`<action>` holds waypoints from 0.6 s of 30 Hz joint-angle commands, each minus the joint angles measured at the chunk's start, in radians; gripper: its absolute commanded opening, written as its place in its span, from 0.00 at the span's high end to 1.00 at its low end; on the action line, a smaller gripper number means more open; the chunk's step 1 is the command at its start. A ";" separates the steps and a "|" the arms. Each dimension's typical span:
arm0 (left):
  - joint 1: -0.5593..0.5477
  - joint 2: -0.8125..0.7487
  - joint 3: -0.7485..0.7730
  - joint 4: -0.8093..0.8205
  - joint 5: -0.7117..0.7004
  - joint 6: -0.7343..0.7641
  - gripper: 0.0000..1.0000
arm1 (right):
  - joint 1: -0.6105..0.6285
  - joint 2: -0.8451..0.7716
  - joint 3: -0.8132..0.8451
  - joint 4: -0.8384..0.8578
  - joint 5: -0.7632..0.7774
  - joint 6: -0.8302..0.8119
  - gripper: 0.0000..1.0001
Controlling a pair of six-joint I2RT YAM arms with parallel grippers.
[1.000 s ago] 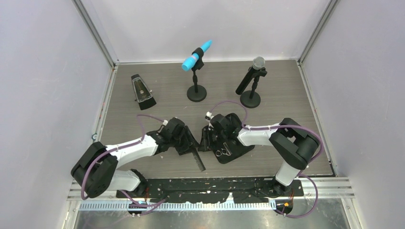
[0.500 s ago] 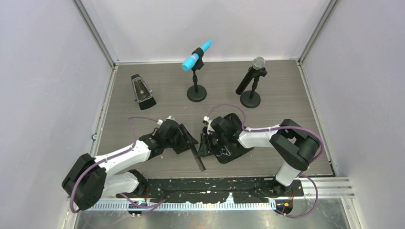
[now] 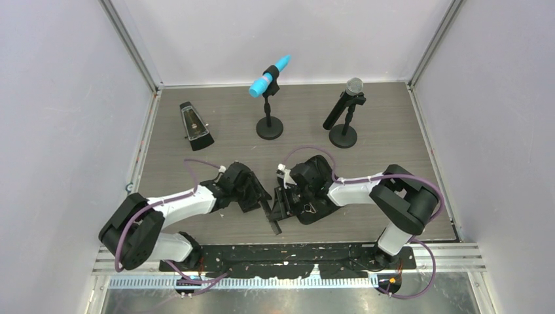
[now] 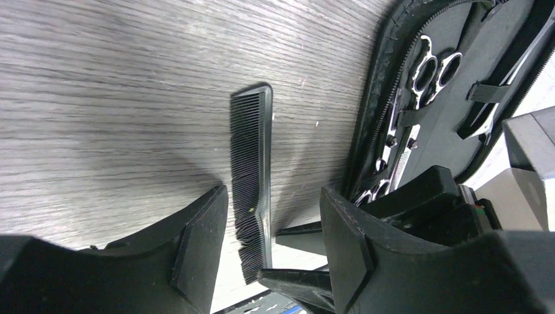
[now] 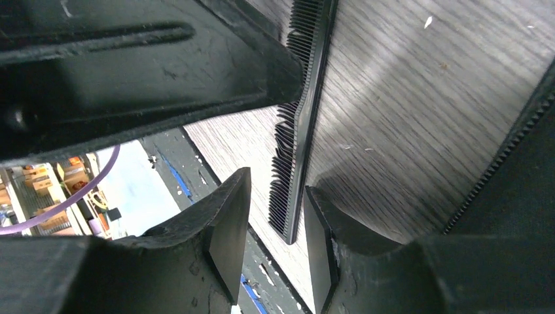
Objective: Sort the hair-cutting tools
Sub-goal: Adjust the comb at the center of the board.
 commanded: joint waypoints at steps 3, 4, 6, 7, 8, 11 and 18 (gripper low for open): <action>0.004 0.057 0.006 0.092 0.066 -0.049 0.43 | 0.011 0.079 0.001 -0.026 0.013 -0.021 0.57; 0.002 0.062 0.000 0.116 0.081 -0.064 0.43 | 0.011 0.096 0.005 -0.025 0.014 -0.020 0.58; 0.000 0.069 -0.015 0.165 0.106 -0.096 0.43 | 0.010 0.117 0.016 -0.024 0.025 -0.016 0.59; -0.002 0.069 -0.022 0.186 0.111 -0.113 0.44 | 0.009 0.123 0.022 -0.024 0.039 -0.012 0.61; -0.003 0.067 -0.031 0.206 0.114 -0.129 0.44 | 0.007 0.135 0.024 -0.025 0.051 -0.009 0.61; -0.008 0.051 -0.059 0.270 0.123 -0.178 0.44 | -0.001 0.152 0.030 -0.029 0.083 0.007 0.63; -0.025 0.022 -0.087 0.370 0.152 -0.246 0.45 | -0.039 0.164 0.011 0.045 0.119 0.050 0.64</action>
